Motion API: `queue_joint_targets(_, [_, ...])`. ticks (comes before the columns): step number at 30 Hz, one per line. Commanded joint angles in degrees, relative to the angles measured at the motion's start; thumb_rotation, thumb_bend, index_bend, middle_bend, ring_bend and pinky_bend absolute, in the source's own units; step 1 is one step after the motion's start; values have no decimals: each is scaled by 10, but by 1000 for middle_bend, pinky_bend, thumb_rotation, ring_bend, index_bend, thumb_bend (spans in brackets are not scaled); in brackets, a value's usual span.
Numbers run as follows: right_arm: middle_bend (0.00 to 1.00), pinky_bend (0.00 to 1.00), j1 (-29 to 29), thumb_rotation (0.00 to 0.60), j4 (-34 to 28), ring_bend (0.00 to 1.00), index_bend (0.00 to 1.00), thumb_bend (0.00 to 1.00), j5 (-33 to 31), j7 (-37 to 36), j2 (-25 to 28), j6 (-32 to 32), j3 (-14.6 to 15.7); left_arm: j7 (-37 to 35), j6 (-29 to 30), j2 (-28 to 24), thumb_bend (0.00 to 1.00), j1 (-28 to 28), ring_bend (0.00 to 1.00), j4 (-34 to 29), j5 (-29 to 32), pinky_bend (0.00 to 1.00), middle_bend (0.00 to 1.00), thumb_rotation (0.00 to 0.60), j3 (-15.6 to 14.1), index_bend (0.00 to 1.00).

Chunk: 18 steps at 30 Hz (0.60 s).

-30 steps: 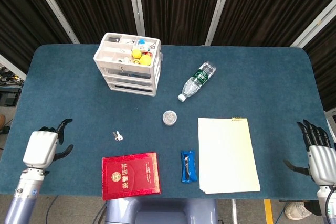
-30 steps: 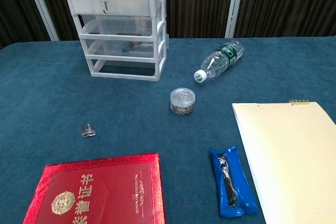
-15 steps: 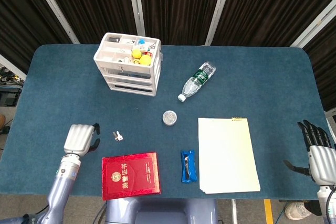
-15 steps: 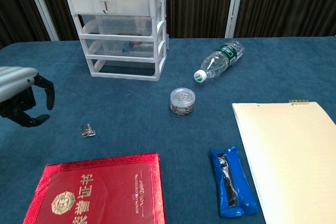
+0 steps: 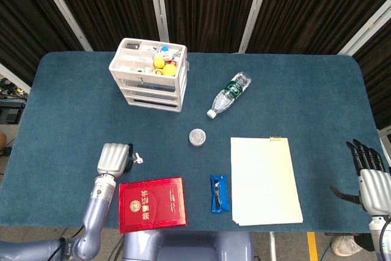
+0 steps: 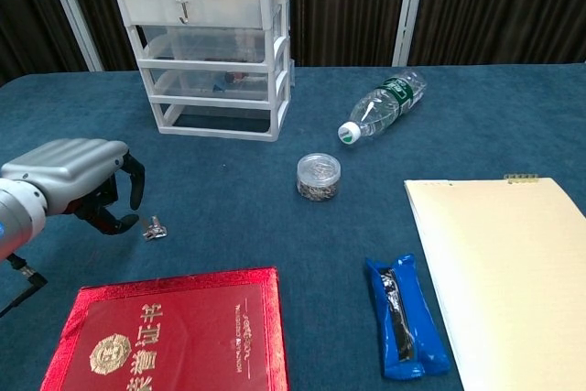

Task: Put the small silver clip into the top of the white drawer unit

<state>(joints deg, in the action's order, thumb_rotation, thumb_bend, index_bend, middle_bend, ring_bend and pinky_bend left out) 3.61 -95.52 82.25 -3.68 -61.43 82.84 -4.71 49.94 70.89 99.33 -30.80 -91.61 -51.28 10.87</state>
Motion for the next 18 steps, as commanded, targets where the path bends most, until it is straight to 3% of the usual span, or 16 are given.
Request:
queue_joint_targets(1, [0, 0, 0, 600, 0, 0, 24, 28, 0, 0, 0, 0, 0, -2, 0, 17, 369, -9, 907, 18, 4, 780, 1000, 600, 0, 537])
queue_joint_targets(18, [0, 0, 0, 600, -2, 0, 24, 28, 1, -2, 1, 0, 0, -3, 6, 40, 369, -23, 905, 46, 15, 780, 1000, 600, -10, 539])
